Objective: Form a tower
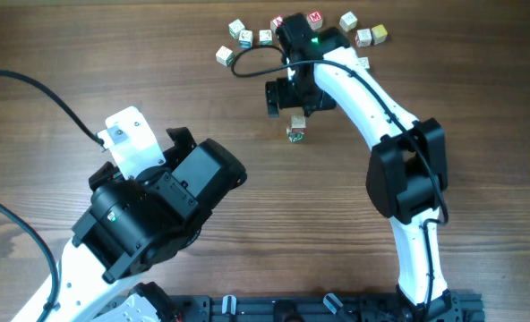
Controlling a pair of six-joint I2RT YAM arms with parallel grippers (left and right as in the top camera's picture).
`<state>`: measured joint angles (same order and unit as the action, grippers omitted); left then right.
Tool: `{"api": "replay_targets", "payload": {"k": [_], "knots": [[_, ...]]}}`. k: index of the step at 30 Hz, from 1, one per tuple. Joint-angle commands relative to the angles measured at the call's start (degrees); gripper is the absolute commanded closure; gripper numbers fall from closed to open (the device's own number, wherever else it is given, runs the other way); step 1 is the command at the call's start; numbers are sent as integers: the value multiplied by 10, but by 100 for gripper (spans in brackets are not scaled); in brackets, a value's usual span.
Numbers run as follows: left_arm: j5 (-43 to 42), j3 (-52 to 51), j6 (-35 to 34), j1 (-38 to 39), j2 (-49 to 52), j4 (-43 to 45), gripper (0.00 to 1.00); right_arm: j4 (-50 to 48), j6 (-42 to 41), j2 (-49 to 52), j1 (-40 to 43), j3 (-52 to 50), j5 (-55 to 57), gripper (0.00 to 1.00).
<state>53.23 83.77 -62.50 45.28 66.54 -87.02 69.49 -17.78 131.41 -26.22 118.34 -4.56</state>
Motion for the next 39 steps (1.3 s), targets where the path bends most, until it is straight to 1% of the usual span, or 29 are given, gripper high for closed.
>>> {"api": "replay_targets", "payload": {"k": [1, 3, 4, 7, 8, 10, 13, 17, 19, 22, 25, 27, 29, 33, 34, 36, 39], "knots": [[1, -2, -10, -1, 2, -1, 0, 40, -40, -26, -2, 36, 12, 0], [1, -2, -10, -1, 2, -1, 0, 76, -72, -35, -3, 36, 51, 0], [1, -2, -10, -1, 2, -1, 0, 91, -78, -35, -4, 32, 52, 0], [1, -2, -10, -1, 2, -1, 0, 78, -79, -35, -19, 0, 173, 0], [1, -2, -10, 0, 2, 0, 0, 69, -78, -35, -21, -13, 181, 0], [1, -2, -10, -1, 2, -1, 0, 42, -77, -35, -21, -40, 180, 0], [1, -2, -10, -1, 2, -1, 0, -5, -24, -34, -31, -90, 135, 0], [1, -2, -10, -1, 2, -1, 0, -19, -32, -34, -42, -95, 133, 0], [1, -2, -10, -1, 2, -1, 0, -33, -31, -34, -42, -95, 105, 0], [1, -2, -10, -1, 2, -1, 0, -37, 12, -34, -42, -95, 75, 0], [1, -2, -10, -1, 2, -1, 0, -23, -15, -34, -42, -96, 72, 0], [1, -2, -10, -1, 2, -1, 0, -26, -19, -34, -44, -103, 70, 0], [1, -2, -10, -1, 2, -1, 0, -28, -19, -34, -46, -111, 70, 5], [1, -2, -10, -1, 2, -1, 0, -35, -18, -34, -46, -112, 70, 21], [1, -2, -10, -1, 2, -1, 0, -37, -17, -34, -46, -112, 70, 23], [1, -2, -10, -1, 2, -1, 0, -40, -15, -34, -47, -112, 70, 31], [1, -2, -10, -1, 2, -1, 0, -44, -2, -34, -47, -112, 70, 36]]}}
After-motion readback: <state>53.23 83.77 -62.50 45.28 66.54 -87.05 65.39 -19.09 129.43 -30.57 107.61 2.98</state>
